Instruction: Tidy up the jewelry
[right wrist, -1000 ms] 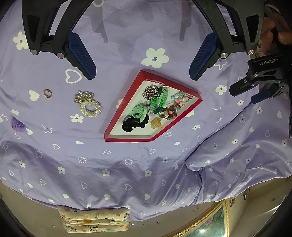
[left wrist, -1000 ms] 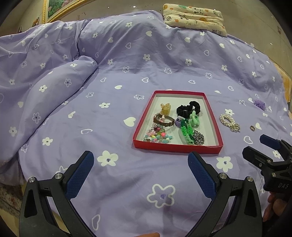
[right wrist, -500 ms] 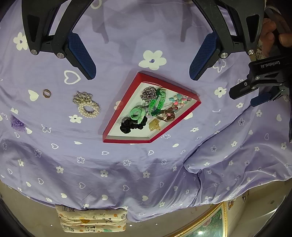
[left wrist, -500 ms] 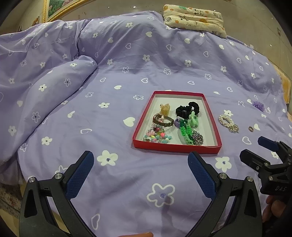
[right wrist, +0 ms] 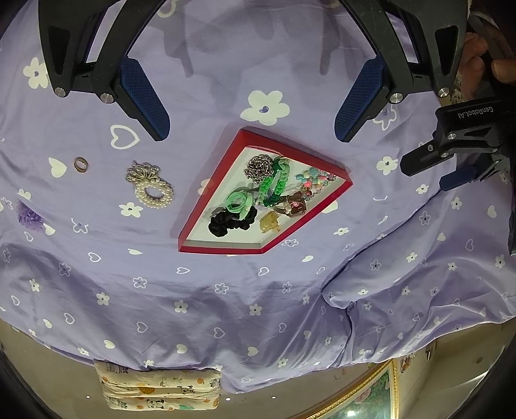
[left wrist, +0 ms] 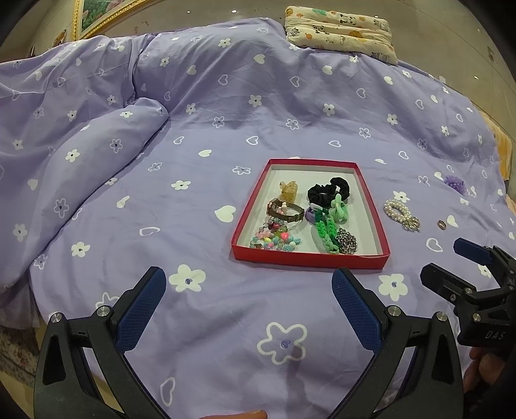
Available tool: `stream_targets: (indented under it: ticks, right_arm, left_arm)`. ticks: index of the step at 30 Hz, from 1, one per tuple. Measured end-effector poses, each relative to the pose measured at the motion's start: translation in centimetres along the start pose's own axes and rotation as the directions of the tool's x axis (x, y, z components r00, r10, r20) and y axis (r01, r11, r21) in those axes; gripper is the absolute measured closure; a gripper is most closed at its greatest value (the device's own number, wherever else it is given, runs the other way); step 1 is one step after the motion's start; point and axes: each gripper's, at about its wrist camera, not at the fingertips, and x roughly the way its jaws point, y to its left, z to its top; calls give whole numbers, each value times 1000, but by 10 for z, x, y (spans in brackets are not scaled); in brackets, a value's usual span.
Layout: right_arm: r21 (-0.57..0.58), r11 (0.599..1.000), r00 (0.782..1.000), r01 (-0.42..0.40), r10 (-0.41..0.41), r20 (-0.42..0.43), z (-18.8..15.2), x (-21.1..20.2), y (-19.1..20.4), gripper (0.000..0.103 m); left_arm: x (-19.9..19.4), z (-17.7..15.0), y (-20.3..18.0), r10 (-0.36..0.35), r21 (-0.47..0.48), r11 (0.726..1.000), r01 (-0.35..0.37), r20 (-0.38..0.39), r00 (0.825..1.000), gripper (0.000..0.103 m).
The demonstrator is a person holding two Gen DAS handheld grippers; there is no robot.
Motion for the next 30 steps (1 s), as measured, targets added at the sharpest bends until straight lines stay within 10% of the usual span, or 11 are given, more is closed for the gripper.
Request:
stream_targets:
  ticks: [30]
  right_arm:
    - [-1,1000,1000,-11,11,-1,0,1,1,0]
  left_arm:
    - [2,-1,-3,12,19,1000,-12,18,1000,0]
